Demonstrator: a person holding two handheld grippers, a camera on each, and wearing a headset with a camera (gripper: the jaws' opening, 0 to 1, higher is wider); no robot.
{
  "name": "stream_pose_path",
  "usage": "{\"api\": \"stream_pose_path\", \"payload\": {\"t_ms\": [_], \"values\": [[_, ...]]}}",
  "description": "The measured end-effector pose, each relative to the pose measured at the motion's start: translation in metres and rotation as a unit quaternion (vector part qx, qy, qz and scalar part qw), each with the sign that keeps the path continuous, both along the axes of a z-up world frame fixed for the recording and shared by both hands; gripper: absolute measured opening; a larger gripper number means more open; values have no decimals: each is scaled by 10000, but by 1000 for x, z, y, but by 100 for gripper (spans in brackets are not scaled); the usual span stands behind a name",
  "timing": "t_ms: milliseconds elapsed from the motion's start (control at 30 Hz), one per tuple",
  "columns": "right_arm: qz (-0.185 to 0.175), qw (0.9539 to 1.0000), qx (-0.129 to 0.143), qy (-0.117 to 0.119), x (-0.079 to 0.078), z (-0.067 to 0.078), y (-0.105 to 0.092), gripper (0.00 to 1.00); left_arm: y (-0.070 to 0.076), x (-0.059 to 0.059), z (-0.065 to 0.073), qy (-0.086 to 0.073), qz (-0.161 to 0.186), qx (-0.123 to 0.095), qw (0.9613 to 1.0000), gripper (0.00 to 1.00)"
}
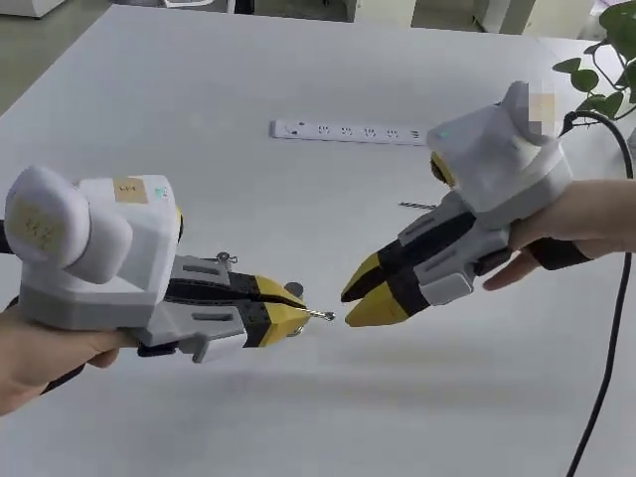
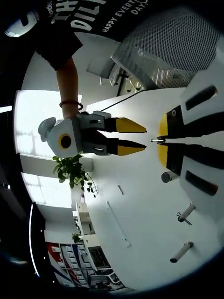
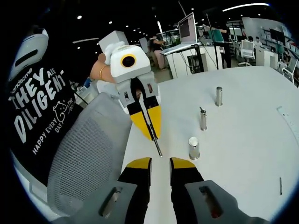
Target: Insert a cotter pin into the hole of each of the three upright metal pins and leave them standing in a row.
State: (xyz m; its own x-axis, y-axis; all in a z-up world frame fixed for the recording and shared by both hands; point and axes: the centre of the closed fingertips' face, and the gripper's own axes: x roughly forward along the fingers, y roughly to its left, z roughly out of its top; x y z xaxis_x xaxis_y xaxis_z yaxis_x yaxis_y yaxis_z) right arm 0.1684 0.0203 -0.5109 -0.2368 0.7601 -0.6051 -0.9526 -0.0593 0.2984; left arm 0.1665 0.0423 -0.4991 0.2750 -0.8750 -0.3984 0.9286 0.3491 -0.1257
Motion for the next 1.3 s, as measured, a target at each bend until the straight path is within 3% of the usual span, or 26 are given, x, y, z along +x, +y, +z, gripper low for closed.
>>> {"api": "stream_pose_path", "payload": {"t_ms": [133, 533, 733, 833, 1000, 1133, 1300], "values": [[66, 10000, -28, 46, -6, -1, 0, 9, -3, -5, 3, 8, -131, -112, 9999, 0], [331, 9984, 218, 393, -32, 8, 7, 4, -7, -17, 9, 70, -323, -408, 9986, 0], [413, 9965, 375, 616, -40, 12, 10, 3, -9, -22, 18, 117, -415, -667, 9968, 0], [468, 9944, 521, 787, -45, 18, 12, 3, -10, -24, 26, 300, -416, -984, 9938, 0], [378, 9924, 736, 907, -42, 26, 15, 1, -9, -25, 26, 408, -407, -1075, 9925, 0], [355, 9925, 737, 907, -41, 26, 15, 1, -10, -23, 30, 477, -338, -1238, 9906, 0], [413, 9910, 859, 936, -43, 28, 16, 0, -10, -24, 32, 499, -363, -1271, 9900, 0]]}}
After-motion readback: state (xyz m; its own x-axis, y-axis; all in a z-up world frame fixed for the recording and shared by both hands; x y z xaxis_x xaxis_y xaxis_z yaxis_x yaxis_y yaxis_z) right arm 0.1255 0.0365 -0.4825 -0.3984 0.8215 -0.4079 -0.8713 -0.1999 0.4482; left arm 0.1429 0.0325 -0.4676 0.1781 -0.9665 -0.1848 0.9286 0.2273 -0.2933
